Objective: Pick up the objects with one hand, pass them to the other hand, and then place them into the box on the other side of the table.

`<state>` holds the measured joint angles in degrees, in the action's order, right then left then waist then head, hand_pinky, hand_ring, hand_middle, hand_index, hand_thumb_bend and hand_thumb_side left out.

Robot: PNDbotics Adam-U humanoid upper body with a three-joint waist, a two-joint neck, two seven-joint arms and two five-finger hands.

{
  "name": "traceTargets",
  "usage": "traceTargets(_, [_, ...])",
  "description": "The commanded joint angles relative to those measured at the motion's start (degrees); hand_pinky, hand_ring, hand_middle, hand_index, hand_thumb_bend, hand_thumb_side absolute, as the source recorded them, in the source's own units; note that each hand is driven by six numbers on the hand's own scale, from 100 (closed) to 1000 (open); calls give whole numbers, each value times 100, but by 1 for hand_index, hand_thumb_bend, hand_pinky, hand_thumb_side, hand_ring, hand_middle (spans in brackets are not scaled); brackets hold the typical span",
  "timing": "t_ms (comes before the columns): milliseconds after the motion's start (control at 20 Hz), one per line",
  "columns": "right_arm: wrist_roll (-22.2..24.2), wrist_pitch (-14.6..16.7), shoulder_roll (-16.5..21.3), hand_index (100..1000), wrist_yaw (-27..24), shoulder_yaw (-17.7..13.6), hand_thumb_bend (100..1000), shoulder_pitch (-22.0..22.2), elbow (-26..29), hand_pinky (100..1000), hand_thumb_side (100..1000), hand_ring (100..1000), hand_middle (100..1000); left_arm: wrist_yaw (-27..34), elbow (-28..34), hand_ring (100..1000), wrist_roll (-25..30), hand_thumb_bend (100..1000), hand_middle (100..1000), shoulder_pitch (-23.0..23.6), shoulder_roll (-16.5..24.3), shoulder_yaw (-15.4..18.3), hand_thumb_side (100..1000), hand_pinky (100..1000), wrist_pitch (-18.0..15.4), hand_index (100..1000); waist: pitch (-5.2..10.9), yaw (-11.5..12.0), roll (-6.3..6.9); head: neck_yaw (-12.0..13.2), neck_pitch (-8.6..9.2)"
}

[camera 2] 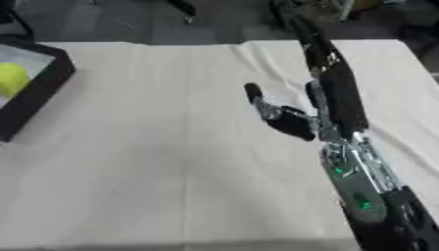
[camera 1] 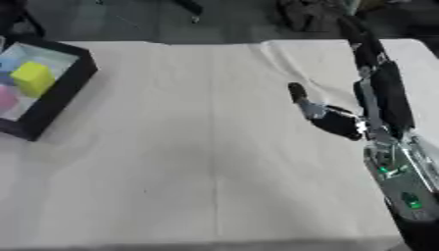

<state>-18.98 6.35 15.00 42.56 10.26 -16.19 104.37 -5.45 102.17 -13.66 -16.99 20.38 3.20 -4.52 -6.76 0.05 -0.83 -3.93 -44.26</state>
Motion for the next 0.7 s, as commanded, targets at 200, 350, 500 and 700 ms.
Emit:
traceTargets(200, [-47,75,-336,960,-749,-199,361,131,-98,821,522,839,915,-53,263,896,108,479,895,230,-691,-115,747,755,-148,841,116,1,-12,-122,14])
traceTargets(350, [14,139,-385,960,-858,-175,357,219,-116,819,525,837,908,-53,164,897,296,468,897,358,-794,-347,760,754,-141,841,108,-11,-18,-152,14])
traceTargets(500, [88,162,-402,919,-883,-156,333,230,-126,811,499,821,875,36,133,892,547,455,894,365,-824,-590,778,753,-150,843,105,-6,-28,-127,14])
traceTargets(700, [169,104,-414,775,-879,-104,289,169,-122,800,456,791,829,388,71,885,1349,432,883,394,-912,-1040,832,753,-121,852,143,-29,-29,-95,14])
